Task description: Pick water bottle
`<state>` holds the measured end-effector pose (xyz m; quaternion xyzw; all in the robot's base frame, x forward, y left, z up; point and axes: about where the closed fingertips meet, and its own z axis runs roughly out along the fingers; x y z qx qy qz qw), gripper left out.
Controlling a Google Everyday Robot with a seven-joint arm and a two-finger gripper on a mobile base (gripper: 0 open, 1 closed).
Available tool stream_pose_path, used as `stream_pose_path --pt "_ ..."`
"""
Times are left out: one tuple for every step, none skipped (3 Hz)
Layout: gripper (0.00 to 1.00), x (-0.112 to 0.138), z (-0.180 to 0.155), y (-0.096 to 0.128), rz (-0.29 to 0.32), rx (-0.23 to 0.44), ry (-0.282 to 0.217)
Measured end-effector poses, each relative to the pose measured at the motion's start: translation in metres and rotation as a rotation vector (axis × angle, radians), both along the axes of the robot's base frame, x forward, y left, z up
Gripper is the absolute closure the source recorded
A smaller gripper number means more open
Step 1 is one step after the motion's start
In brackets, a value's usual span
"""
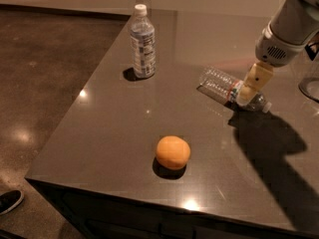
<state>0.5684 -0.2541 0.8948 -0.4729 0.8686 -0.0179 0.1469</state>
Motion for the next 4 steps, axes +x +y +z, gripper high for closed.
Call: stream_pose_path --pt "0.00 0.002 -0.010 0.001 0.001 0.007 0.023" --pt "0.00 0.002 -0.017 0.000 -0.006 0.007 0.042" --pt "0.18 0.003 -0.023 -0.001 -0.016 0.001 0.065" --pt "0.41 0.003 -0.022 -0.001 -0.018 -0.001 0.070"
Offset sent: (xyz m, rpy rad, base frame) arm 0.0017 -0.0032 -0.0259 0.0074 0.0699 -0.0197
